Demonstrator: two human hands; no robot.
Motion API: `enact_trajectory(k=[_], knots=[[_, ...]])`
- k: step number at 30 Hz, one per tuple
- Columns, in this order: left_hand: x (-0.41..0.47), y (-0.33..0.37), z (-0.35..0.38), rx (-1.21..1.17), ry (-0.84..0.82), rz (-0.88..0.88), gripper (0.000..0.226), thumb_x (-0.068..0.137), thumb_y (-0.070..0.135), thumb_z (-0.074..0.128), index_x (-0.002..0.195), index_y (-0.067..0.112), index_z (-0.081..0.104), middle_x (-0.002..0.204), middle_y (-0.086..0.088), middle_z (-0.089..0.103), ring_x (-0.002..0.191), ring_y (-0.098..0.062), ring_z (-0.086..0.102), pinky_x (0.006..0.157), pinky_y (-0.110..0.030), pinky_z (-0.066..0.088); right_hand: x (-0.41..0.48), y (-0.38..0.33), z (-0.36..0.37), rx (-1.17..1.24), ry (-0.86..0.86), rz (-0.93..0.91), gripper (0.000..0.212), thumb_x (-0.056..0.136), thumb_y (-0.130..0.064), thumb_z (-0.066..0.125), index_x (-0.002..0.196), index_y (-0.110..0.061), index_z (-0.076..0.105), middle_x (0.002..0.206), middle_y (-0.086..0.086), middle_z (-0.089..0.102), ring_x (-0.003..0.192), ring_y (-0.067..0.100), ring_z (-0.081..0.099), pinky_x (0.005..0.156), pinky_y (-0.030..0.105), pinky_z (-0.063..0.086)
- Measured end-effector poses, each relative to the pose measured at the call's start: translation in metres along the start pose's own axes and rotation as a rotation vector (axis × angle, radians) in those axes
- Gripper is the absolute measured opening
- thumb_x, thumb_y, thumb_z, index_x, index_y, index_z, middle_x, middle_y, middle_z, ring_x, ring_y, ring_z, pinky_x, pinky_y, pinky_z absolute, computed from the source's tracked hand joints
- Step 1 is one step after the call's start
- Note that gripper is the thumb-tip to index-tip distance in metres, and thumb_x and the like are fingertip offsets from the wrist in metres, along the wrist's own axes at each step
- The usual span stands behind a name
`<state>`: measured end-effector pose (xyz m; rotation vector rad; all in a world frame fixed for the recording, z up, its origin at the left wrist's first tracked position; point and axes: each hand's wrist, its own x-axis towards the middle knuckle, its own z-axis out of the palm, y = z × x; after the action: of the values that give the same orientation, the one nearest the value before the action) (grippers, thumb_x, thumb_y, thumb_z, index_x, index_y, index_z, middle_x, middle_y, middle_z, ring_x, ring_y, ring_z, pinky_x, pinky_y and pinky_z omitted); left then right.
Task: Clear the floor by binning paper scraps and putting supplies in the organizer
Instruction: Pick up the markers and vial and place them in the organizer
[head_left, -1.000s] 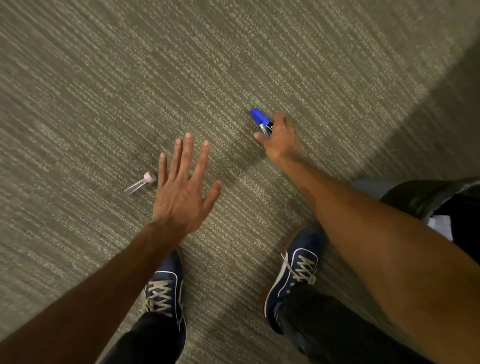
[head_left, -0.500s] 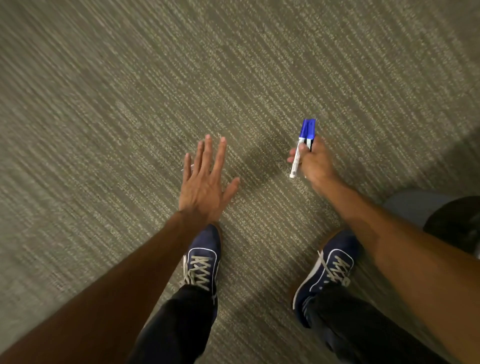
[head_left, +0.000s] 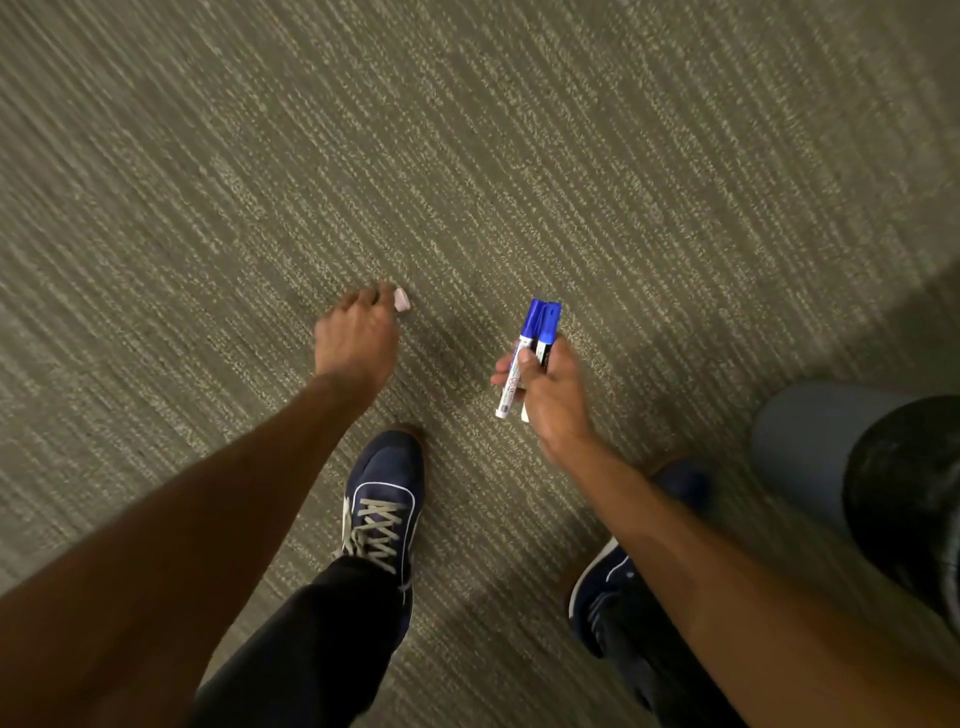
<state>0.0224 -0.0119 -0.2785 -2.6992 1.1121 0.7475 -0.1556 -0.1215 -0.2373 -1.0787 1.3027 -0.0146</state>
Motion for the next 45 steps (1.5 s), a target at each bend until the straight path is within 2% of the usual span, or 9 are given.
enact_trajectory(k=[6, 10, 12, 14, 16, 18, 24, 29, 45], knots=[[-0.002, 0.004, -0.006, 0.048, 0.085, 0.059, 0.019, 0.093, 0.016, 0.065, 0.111, 0.009, 0.064, 0.099, -0.01, 0.07, 0.081, -0.028, 0.068, 0.061, -0.038, 0.042, -0.015, -0.007, -0.004, 0.088, -0.011, 0.072, 0.022, 0.107, -0.008, 0.038, 0.126, -0.002, 0.046, 0.099, 0.021, 0.063, 0.085, 0.03, 0.064, 0.073, 0.042, 0.056], [-0.015, 0.015, -0.035, -0.368, 0.028, 0.027, 0.021, 0.092, 0.023, 0.069, 0.109, 0.01, 0.065, 0.092, 0.0, 0.068, 0.069, -0.007, 0.058, 0.064, -0.014, 0.041, -0.039, -0.032, -0.011, 0.136, -0.031, 0.091, 0.024, 0.107, -0.009, 0.038, 0.128, 0.0, 0.045, 0.094, 0.018, 0.062, 0.082, 0.03, 0.064, 0.074, 0.042, 0.054], [-0.028, 0.023, -0.061, -0.672, -0.1, -0.062, 0.021, 0.089, 0.023, 0.073, 0.105, 0.012, 0.064, 0.083, 0.012, 0.066, 0.065, 0.005, 0.056, 0.052, -0.005, 0.043, -0.058, -0.052, -0.015, 0.177, -0.042, 0.099, 0.025, 0.107, -0.009, 0.039, 0.128, 0.001, 0.045, 0.091, 0.015, 0.063, 0.079, 0.029, 0.064, 0.07, 0.038, 0.054], [-0.047, 0.032, -0.091, -1.0, -0.265, -0.159, 0.024, 0.089, 0.02, 0.073, 0.107, 0.009, 0.061, 0.091, 0.003, 0.073, 0.072, -0.009, 0.07, 0.061, -0.014, 0.056, -0.08, -0.076, -0.02, 0.223, -0.055, 0.103, 0.025, 0.106, -0.009, 0.039, 0.128, 0.003, 0.045, 0.09, 0.011, 0.064, 0.078, 0.026, 0.064, 0.07, 0.037, 0.054], [-0.07, 0.039, -0.125, -1.254, -0.358, -0.215, 0.027, 0.09, 0.014, 0.073, 0.111, 0.008, 0.058, 0.102, -0.008, 0.075, 0.089, -0.028, 0.075, 0.077, -0.038, 0.062, -0.104, -0.1, -0.025, 0.263, -0.081, 0.09, 0.026, 0.106, -0.008, 0.04, 0.128, 0.004, 0.046, 0.093, 0.01, 0.065, 0.081, 0.026, 0.065, 0.072, 0.04, 0.056], [-0.094, 0.045, -0.162, -1.376, -0.383, -0.203, 0.029, 0.089, 0.013, 0.074, 0.112, 0.008, 0.058, 0.105, -0.008, 0.075, 0.096, -0.03, 0.074, 0.078, -0.039, 0.062, -0.131, -0.126, -0.032, 0.302, -0.113, 0.073, 0.026, 0.105, -0.008, 0.041, 0.128, 0.004, 0.047, 0.098, 0.012, 0.066, 0.087, 0.029, 0.066, 0.078, 0.048, 0.057], [-0.162, 0.056, -0.278, -1.472, -0.444, -0.133, 0.031, 0.088, 0.014, 0.073, 0.116, 0.002, 0.067, 0.111, -0.014, 0.074, 0.1, -0.027, 0.074, 0.085, -0.039, 0.06, -0.227, -0.2, -0.05, 0.415, -0.165, 0.053, 0.025, 0.104, -0.007, 0.045, 0.128, 0.0, 0.05, 0.1, 0.015, 0.066, 0.098, 0.034, 0.064, 0.1, 0.065, 0.046], [-0.208, 0.066, -0.367, -1.548, -0.508, -0.065, 0.034, 0.085, 0.026, 0.075, 0.113, 0.007, 0.069, 0.112, -0.015, 0.074, 0.102, -0.03, 0.073, 0.083, -0.039, 0.059, -0.314, -0.255, -0.064, 0.509, -0.142, 0.001, 0.024, 0.102, -0.006, 0.048, 0.125, 0.001, 0.052, 0.095, 0.012, 0.068, 0.09, 0.032, 0.065, 0.099, 0.068, 0.045], [-0.409, 0.135, -0.592, -1.469, -0.579, 0.106, 0.022, 0.088, 0.015, 0.068, 0.107, 0.004, 0.07, 0.109, -0.019, 0.073, 0.103, -0.029, 0.072, 0.08, -0.042, 0.062, -0.6, -0.358, -0.158, 1.041, -0.091, -0.228, 0.034, 0.094, -0.005, 0.057, 0.128, -0.003, 0.055, 0.106, 0.021, 0.066, 0.095, 0.033, 0.07, 0.091, 0.059, 0.054]])
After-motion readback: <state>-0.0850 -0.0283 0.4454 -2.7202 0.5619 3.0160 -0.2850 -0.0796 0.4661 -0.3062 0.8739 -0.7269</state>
